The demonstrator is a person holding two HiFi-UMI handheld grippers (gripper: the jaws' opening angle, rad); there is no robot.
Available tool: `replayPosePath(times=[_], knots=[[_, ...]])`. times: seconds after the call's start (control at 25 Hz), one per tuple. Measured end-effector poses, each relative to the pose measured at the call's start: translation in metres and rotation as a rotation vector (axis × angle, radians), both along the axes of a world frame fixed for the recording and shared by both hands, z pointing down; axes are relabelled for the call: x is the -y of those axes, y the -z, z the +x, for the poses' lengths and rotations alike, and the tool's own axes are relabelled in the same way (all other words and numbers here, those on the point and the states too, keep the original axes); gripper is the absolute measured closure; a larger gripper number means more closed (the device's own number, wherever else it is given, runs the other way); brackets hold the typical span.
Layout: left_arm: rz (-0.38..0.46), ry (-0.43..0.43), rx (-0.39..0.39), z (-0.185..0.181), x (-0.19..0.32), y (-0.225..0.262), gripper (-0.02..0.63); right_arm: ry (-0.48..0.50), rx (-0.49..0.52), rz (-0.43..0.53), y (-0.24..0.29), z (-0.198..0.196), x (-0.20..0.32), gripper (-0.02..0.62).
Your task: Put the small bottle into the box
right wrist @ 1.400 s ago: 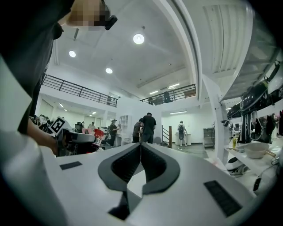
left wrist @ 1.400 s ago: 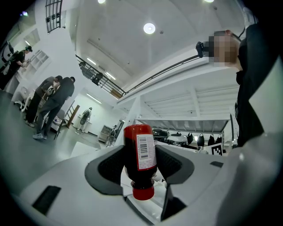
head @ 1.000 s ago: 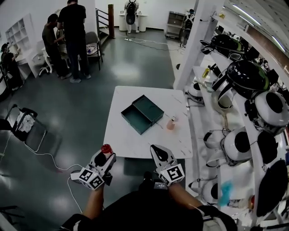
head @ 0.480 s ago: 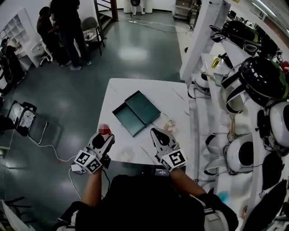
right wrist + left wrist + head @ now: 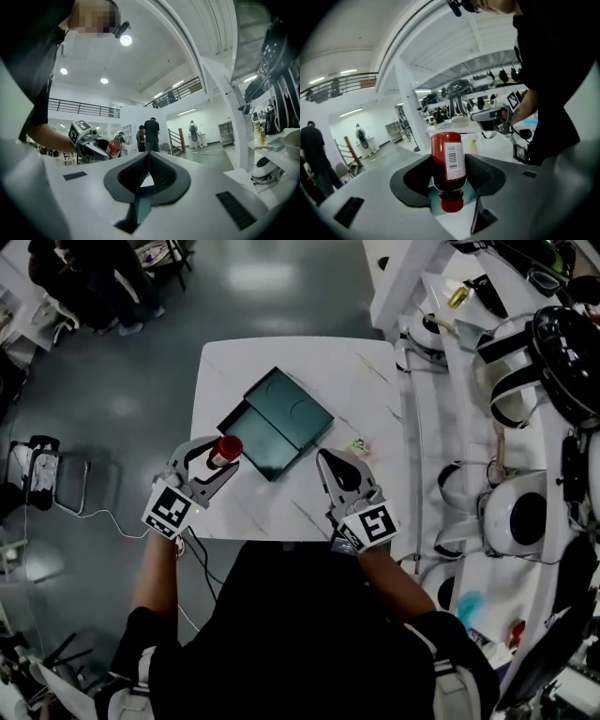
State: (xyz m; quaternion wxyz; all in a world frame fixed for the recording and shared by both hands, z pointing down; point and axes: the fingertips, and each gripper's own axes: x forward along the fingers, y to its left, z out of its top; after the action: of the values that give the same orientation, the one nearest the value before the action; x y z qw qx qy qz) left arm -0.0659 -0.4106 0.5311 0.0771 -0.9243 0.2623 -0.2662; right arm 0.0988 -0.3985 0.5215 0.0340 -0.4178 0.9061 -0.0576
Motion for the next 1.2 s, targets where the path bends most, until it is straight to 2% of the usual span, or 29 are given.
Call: replayPosePath(times=[0.28,0.52,0.64,0.76,0.96,1.2], knots=[[-0.067,-0.368,0.261,0.01,0.028,-0.056,0.374,-0.184,-0.018,-0.123,-0.029,0.0,0.015,0.563],[-0.108,-0.655,0.479,0.017,0.051,-0.103,0.374,-0.264,-0.044,-0.148,-0.036,-0.008,0.034,0.563],[-0.168,-0.799,0.59,0.015,0.048,-0.136,0.374,-0.322,-0.054,-0.179,-0.044,-0.006,0.028,0.563],[-0.215,-0.92,0.668,0.016,0.044,-0.166,0.374,-0.369,-0.07,-0.212,-0.055,-0.002,0.02,0.563],[-0.263,-1.064,0.776,0.018,0.039,-0.204,0.374,-0.44,-0.092,-0.244,-0.065,0.006,0.008,0.563],[-0.305,-1.095,0.863,0.017,0.038,-0.24,0.374,-0.482,-0.107,-0.265,-0.071,0.009,-0.005,0.563]])
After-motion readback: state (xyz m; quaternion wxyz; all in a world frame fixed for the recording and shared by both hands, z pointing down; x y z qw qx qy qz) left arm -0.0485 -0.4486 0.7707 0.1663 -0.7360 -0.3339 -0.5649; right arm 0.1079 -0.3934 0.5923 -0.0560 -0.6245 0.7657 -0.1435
